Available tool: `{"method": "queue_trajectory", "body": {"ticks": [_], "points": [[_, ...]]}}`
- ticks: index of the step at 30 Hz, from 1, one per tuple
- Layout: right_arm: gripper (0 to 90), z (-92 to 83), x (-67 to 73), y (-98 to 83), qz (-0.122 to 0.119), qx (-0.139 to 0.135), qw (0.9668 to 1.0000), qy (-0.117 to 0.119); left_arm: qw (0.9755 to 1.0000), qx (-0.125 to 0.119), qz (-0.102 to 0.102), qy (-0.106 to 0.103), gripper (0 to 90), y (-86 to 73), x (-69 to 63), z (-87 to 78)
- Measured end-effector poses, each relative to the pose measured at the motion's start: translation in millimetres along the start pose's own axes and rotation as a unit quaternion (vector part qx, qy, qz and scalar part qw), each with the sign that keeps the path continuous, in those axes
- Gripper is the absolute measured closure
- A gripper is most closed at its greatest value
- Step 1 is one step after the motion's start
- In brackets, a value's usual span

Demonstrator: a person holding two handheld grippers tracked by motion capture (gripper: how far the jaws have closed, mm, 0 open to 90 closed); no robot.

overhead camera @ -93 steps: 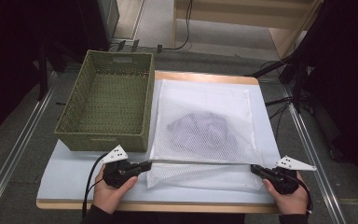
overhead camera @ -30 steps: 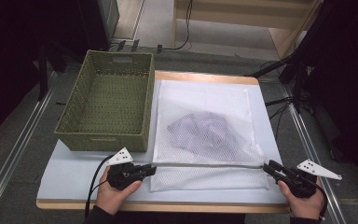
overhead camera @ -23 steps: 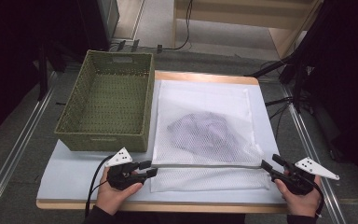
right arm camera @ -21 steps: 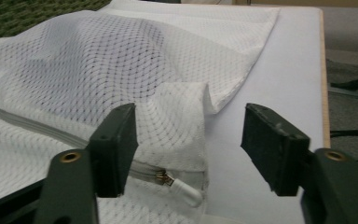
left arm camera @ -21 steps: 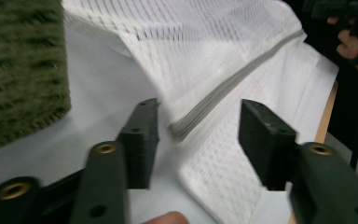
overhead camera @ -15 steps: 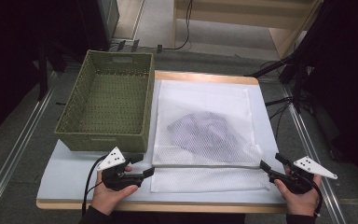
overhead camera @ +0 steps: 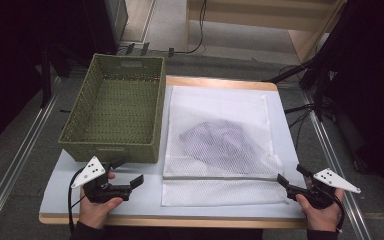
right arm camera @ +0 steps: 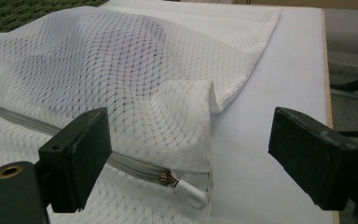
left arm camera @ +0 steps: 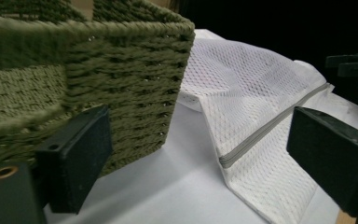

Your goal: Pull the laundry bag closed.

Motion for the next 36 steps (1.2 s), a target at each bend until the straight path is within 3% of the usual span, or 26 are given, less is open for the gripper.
{"method": "queue_trajectory", "body": {"ticks": [3, 7, 16, 19, 23, 32, 34, 36], "points": [[12.3, -1.1, -0.6, 0.0, 0.001, -0.002, 1.0, -0.002, 0.9999, -0.007, 0.011, 0.0, 3.5, 2.1, 3.8, -8.4], [11.5, -0.5, -0.1, -0.1, 0.0, -0.003, 1.0, 0.003, 0.9998, 0.001, 0.018, 0.011, 3.4, -0.5, 11.1, -15.4], [10.6, -4.6, -0.2, 3.0, 0.002, -0.015, 0.9999, 0.001, 0.9995, -0.012, 0.009, 0.026, 3.4, 1.4, 28.8, -38.6], [10.4, -6.6, 0.6, 4.7, 0.003, -0.02, 0.9998, 0.003, 0.9987, -0.019, 0.021, 0.042, 3.3, 3.8, 32.2, -49.9], [10.0, -9.0, 1.5, 4.8, 0.007, -0.026, 0.9996, 0.009, 0.9986, -0.026, 0.02, 0.042, 3.3, 3.1, 34.8, -59.9], [9.5, -19.9, 2.1, 7.1, 0.025, -0.051, 0.9983, 0.016, 0.9993, -0.015, 0.007, 0.033, 3.1, -5.9, 39.1, -56.1], [9.5, -17.6, 1.5, 5.5, 0.023, -0.048, 0.9985, 0.015, 0.9992, -0.004, 0.02, 0.035, 3.1, -7.3, 37.1, -51.5], [9.5, -15.3, 2.0, 4.1, 0.025, -0.045, 0.9985, 0.017, 0.9993, -0.008, 0.02, 0.03, 3.1, -6.4, 34.4, -49.0]]}}
Point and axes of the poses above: each handheld gripper's, and its own axes: z roughly forward along the jaws, y roughly out of its top, x roughly to its left, the point moved 7 cm from there along z, roughly forward along the jaws, and after that the axes turned 4 degrees about -x, right-handed, at the moved point
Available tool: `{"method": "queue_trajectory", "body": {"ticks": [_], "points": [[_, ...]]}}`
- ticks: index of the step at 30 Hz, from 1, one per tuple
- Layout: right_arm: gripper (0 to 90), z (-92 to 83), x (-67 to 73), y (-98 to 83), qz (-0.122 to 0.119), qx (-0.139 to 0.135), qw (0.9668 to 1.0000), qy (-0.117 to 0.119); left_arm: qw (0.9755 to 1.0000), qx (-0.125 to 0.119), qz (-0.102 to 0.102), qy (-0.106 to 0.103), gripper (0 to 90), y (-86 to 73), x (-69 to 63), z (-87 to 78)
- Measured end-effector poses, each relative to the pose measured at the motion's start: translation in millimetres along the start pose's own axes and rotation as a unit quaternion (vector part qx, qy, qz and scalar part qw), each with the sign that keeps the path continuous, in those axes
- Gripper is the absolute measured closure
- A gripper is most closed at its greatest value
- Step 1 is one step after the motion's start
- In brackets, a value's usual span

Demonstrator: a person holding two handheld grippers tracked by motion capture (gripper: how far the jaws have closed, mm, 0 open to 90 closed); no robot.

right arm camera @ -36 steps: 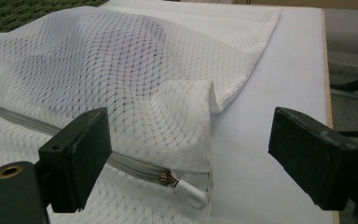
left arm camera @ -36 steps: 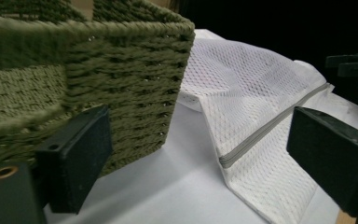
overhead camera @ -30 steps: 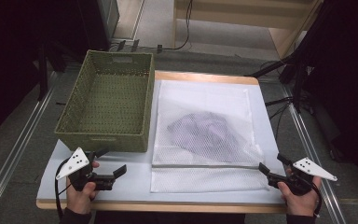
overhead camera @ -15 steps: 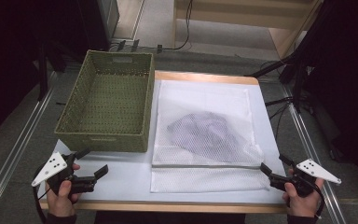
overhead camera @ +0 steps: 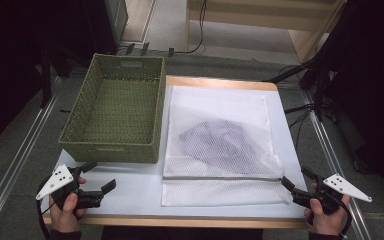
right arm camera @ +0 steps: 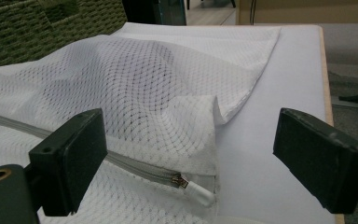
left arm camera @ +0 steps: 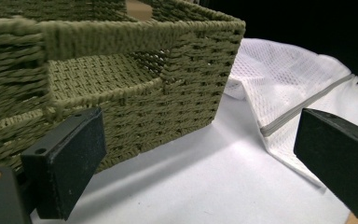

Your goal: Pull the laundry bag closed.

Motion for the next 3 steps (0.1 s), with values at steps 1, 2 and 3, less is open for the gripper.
{"method": "queue_trajectory", "body": {"ticks": [1, 2, 3], "points": [[9.5, 0.9, 0.5, -0.4, 0.0, 0.001, 1.0, 0.0, 1.0, -0.001, -0.002, 0.0, 3.1, 0.6, -0.7, 0.4], [9.5, 1.8, 1.3, -1.1, -0.003, 0.003, 1.0, 0.001, 1.0, 0.0, -0.002, -0.001, 3.1, 0.6, -1.0, 0.8], [9.5, 2.7, 2.4, -1.3, -0.001, 0.005, 1.0, 0.002, 1.0, 0.003, -0.001, -0.002, 3.1, -0.3, -1.2, 1.8]]}}
Point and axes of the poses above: each handheld gripper's, and its own axes: z roughly forward along the jaws, y roughly out of its top, x roughly to its left, the point moved 7 cm from there along z, roughly forward along the jaws, and after that the axes turned 4 degrees about -x, right-handed, at the moved point
